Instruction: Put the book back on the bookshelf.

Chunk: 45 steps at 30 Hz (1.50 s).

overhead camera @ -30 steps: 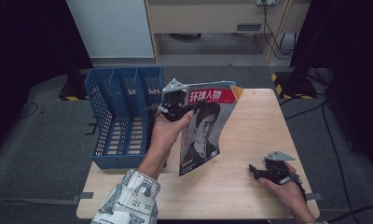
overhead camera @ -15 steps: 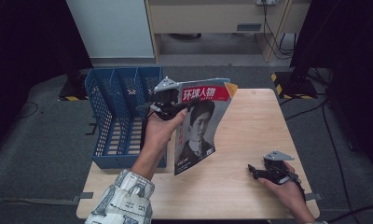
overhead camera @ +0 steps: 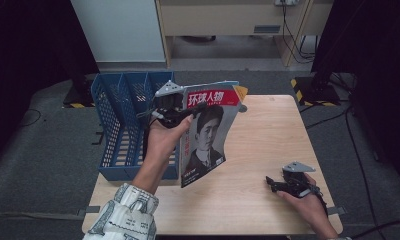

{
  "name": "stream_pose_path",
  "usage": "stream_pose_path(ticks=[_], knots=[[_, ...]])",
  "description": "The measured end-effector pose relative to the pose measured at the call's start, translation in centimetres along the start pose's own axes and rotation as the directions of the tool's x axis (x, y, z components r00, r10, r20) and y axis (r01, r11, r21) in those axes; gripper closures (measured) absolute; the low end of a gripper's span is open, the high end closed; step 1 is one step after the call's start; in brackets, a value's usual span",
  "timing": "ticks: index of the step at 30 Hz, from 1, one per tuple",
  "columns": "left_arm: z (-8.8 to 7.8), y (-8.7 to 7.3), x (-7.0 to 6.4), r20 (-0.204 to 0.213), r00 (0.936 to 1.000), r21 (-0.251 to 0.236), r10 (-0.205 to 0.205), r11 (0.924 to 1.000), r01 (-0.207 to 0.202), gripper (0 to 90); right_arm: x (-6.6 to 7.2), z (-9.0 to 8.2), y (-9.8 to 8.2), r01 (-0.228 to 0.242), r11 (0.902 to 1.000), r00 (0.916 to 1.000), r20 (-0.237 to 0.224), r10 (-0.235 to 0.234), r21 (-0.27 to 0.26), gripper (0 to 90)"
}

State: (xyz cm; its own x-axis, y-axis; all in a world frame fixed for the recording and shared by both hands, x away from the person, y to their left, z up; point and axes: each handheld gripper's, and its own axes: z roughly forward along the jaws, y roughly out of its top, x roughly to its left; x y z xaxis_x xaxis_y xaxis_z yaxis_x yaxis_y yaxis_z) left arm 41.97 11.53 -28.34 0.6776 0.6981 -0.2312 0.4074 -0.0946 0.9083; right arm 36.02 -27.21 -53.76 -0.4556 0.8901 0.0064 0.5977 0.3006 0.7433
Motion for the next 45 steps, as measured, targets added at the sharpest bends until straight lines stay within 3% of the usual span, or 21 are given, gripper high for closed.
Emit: stream_pose_path(ticks=[12, 21, 30, 45], knots=[[-0.1, 1.1, 0.6, 0.000, 0.9999, -0.007, -0.012, 0.9999, 0.012, 86.9, 0.0, 0.0, 0.0, -0.001, 1.0000, 1.0000, -0.002, 0.001, 0.001, 23.1], [-2.4, 2.2, 1.9, -0.011, 0.9997, -0.051, -0.024, 0.9985, 0.023, 86.9, 0.1, 0.0, 0.0, 0.000, 1.0000, 1.0000, -0.002, 0.000, 0.000, 23.2], [-4.1, 2.0, 2.8, -0.034, 0.9989, -0.065, -0.031, 0.9975, 0.029, 86.9, 0.1, 0.0, 0.0, 0.000, 1.0000, 1.0000, -0.003, 0.000, 0.000, 23.2], [-5.3, 1.3, 3.7, -0.039, 0.9969, -0.089, -0.068, 0.9940, 0.064, 86.9, 0.0, 0.0, 0.0, 0.000, 1.0000, 1.0000, -0.003, 0.000, 0.000, 23.1]])
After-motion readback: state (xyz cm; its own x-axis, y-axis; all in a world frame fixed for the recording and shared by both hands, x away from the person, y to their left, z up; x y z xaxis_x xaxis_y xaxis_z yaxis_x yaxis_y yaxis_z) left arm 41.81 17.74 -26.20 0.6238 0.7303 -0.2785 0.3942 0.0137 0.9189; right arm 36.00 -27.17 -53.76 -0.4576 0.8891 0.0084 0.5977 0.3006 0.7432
